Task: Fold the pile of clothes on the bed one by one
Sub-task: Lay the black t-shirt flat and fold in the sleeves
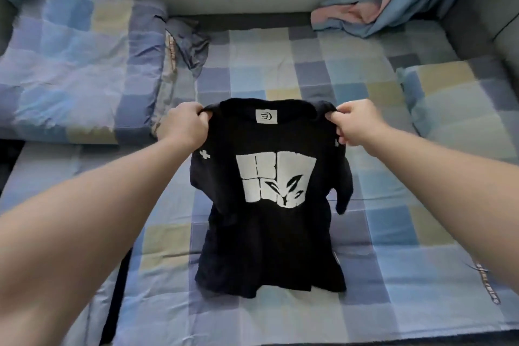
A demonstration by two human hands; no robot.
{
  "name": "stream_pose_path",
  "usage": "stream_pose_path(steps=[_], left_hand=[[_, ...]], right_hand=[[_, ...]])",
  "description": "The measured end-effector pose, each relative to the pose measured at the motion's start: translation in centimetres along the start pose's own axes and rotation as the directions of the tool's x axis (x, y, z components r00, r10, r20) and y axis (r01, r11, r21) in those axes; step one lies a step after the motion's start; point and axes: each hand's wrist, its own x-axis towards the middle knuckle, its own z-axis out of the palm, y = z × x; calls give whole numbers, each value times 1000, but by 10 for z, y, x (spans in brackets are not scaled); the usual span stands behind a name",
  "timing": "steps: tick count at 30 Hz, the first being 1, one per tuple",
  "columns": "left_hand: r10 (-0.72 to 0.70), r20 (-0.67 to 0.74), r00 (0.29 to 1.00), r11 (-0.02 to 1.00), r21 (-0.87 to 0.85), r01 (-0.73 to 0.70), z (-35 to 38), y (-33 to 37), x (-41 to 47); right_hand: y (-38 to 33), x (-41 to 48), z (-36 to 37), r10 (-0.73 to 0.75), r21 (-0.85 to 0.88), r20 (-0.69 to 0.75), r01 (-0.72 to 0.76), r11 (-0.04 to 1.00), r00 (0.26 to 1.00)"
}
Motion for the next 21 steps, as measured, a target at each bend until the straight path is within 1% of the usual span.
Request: stream_pose_path(steps=[1, 2, 3, 4, 5, 7, 8, 11, 13, 16, 19, 21], left_hand=[[-60, 27, 998, 988, -141, 64, 23, -2, 26], [-111, 53, 992, 942, -314, 122, 45, -3, 51], [-145, 72, 987, 878, -450, 162, 65, -4, 72], [-141, 82, 987, 842, -513, 164, 85, -5, 89], [-89, 92, 992, 844, -522, 124, 106, -8, 101], [38, 137, 990, 914, -405, 21, 147, -18, 105], [79, 154, 985, 944, -330, -24, 166, -26, 101], [181, 235, 955, 981, -112, -158, 208, -50, 71], [214, 285, 934, 977, -51, -208, 228, -65, 44], [201, 393, 897, 976, 0, -218, 247, -84, 0], [164, 492, 855, 977, 36, -208, 262, -100, -53], [123, 565, 816, 972, 96, -213, 274, -109, -93]], right_hand=[[1, 24, 18, 50, 70, -3, -50, 996, 999], [1, 49, 35, 78, 140, -15, -75, 987, 997], [2, 74, 51, 84, 193, -29, -77, 978, 996], [4, 96, 67, 70, 238, -34, -60, 969, 997], [8, 113, 82, 48, 257, -8, -44, 965, 999], [25, 131, 119, 27, 223, 90, -46, 974, 996], [39, 135, 137, 31, 162, 127, -52, 985, 991], [81, 115, 177, 58, -121, 187, -35, 992, 981], [109, 96, 189, 53, -282, 192, 3, 959, 980], [147, 65, 190, 83, -414, 235, 23, 910, 968], [182, 25, 182, 116, -461, 294, 35, 887, 949], [209, -3, 177, 141, -477, 329, 35, 878, 934]])
